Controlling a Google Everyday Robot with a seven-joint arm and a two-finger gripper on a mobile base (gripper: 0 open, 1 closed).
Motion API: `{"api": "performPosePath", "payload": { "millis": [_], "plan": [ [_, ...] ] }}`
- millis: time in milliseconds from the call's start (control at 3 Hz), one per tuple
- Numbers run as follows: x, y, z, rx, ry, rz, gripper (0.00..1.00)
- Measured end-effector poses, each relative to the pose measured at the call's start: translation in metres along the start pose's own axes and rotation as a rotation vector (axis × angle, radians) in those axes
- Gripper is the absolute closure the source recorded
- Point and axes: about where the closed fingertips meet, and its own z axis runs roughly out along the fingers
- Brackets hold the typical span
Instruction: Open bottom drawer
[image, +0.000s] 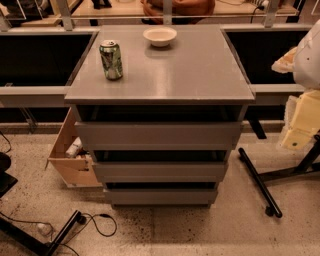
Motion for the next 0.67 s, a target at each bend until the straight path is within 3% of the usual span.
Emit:
{"api": "performPosePath", "payload": {
  "millis": [333,667],
  "plan": [
    [0.0,0.0,0.0,0.002,-0.001,0.0,0.0],
    [-0.002,0.013,0.026,-0.009,-0.028,0.024,0.0]
  ]
}}
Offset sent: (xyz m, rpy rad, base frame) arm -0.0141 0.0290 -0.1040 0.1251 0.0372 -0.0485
